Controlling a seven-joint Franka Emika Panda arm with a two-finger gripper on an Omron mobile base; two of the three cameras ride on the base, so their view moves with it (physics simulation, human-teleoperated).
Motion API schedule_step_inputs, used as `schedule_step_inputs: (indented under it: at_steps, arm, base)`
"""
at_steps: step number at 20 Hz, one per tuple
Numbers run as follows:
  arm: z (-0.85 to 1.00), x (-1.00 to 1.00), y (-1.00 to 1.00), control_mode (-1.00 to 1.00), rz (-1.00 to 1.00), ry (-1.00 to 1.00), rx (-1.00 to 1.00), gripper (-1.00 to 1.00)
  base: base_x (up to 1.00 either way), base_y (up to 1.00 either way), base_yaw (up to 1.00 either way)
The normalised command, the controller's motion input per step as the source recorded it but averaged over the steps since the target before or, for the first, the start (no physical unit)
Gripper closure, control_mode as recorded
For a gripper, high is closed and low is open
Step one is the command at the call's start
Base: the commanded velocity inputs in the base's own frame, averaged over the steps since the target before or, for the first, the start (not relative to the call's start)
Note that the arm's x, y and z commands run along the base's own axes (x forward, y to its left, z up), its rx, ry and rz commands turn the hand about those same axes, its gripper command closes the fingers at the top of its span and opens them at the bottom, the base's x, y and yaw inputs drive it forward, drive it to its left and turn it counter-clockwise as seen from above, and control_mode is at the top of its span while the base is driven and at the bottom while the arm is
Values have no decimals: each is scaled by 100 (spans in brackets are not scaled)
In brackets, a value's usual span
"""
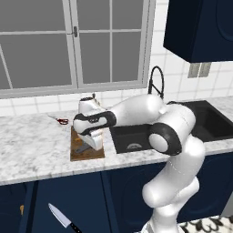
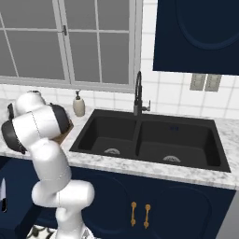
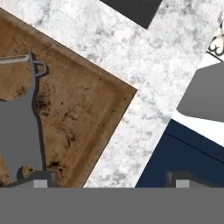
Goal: Place the appropriate cutting tool for cutting the carrot skin on the cutting board.
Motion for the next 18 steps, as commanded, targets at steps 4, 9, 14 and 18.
schedule_step_inputs:
  at_steps: [4,9,14,18]
  arm:
    - [34,-47,-76,-100,-9,0,0,-100]
    - [34,-22,-79,-100,-5,-1,0,-100]
    - [46,-5,-49,-100,0,-8,0,-100]
    - [46,-2,-45,-100,0,-12,0,-100]
  base:
    - [0,0,0]
    - [0,0,0]
    - [0,0,0]
    - [0,0,0]
